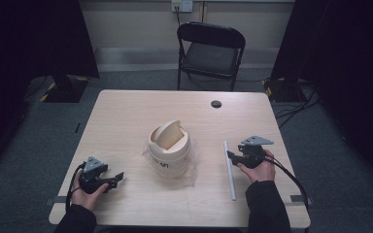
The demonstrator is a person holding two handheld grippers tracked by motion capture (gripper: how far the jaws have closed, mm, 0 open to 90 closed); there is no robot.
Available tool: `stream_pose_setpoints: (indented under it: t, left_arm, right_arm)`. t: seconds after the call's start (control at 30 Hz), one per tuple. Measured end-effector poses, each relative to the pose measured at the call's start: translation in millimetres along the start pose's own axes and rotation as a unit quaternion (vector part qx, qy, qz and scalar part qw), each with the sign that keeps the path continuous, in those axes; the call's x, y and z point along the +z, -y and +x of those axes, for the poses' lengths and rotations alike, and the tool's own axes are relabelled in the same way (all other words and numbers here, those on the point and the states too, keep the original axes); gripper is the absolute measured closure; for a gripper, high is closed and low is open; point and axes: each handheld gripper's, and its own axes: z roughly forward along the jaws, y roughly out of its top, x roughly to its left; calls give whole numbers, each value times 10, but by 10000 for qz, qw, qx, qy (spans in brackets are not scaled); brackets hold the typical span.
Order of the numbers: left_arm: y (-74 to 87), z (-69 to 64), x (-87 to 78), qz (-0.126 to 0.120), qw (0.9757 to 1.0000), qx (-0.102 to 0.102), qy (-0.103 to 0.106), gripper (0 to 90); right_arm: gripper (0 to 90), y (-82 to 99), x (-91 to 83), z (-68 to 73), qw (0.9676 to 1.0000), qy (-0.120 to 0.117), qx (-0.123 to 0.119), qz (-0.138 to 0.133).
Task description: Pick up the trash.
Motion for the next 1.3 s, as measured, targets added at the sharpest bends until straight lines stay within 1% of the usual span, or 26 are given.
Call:
stream_pose_setpoints:
  t: [0.07, 0.2, 0.37, 0.43, 0.47, 0.63, 0.77, 0.9, 0.97, 1.03, 1.23, 1.3]
  left_arm:
    - [-2, -1, 0, 13, 10000, 28, -30, 243]
    - [-4, -16, 10, 57, 9999, 65, -68, 241]
    - [-7, -47, 21, 117, 9996, 206, -168, 231]
    - [-8, -53, 22, 132, 9995, 220, -179, 229]
    - [-9, -66, 28, 149, 9992, 299, -228, 229]
    - [-9, -72, 31, 148, 9991, 304, -240, 227]
    - [-9, -73, 31, 149, 9991, 302, -241, 226]
    - [-7, -80, 35, 141, 9992, 241, -273, 220]
    - [-10, -76, 36, 181, 9990, 263, -325, 194]
    - [-14, -74, 44, 237, 9988, 165, -387, 143]
    - [-14, -75, 43, 239, 9988, 165, -396, 142]
    - [-14, -75, 43, 239, 9988, 165, -396, 142]
  right_arm:
    - [474, 21, 38, 34, 10000, -17, -14, 96]
    - [504, 78, 111, 95, 9995, -58, -117, 300]
    - [543, 115, 150, 133, 9991, -90, -138, 389]
    - [564, 129, 161, 136, 9991, -100, -145, 396]
    - [581, 139, 169, 132, 9989, -84, -189, 413]
    - [625, 173, 188, 132, 9985, -54, -213, 501]
    - [688, 218, 209, 121, 9979, -96, -184, 619]
    - [716, 230, 210, 119, 9979, -100, -153, 626]
    - [769, 232, 206, 117, 9979, -79, -193, 621]
    - [800, 238, 206, 114, 9980, -118, -185, 597]
    - [806, 253, 188, 83, 9983, -105, -195, 546]
    - [806, 248, 165, 61, 9987, -114, -162, 460]
